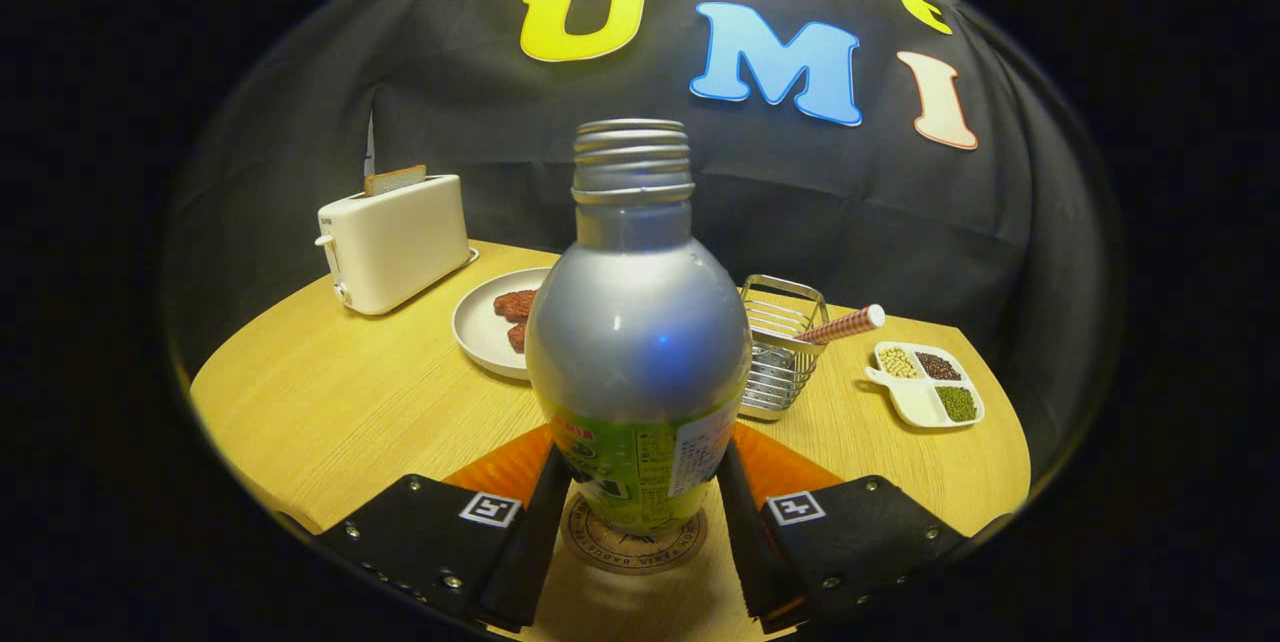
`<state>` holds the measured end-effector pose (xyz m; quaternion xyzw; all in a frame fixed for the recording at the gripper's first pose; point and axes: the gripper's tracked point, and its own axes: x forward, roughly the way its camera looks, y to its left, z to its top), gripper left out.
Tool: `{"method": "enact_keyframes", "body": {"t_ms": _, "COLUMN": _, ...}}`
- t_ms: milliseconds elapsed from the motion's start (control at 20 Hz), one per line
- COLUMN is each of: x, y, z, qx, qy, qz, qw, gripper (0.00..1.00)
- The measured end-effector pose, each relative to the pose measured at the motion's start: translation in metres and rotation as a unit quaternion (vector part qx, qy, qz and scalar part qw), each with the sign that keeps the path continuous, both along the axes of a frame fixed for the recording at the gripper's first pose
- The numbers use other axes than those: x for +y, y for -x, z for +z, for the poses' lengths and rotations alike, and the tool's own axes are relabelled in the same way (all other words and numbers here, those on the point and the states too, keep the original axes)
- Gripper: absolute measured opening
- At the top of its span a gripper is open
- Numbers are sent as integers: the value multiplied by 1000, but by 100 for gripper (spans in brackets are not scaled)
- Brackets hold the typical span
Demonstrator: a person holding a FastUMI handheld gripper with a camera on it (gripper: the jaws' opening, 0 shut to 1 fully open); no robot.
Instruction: Take the bottle from table, then pour the juice into the cup, finally place the bottle on the coaster
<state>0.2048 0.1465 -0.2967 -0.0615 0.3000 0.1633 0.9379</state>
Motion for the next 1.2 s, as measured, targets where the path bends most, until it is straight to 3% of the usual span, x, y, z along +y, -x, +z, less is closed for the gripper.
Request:
{"method": "enact_keyframes", "body": {"t_ms": 600, "x": -8, "y": 16, "z": -14, "qx": 24, "qy": -8, "qz": -15, "qw": 1000, "gripper": 81}}
{"method": "enact_keyframes", "body": {"t_ms": 700, "x": -10, "y": 18, "z": -9, "qx": 17, "qy": -8, "qz": -17, "qw": 1000, "gripper": 100}}
{"method": "enact_keyframes", "body": {"t_ms": 1200, "x": -17, "y": 49, "z": 70, "qx": -54, "qy": -23, "qz": -33, "qw": 998, "gripper": 99}}
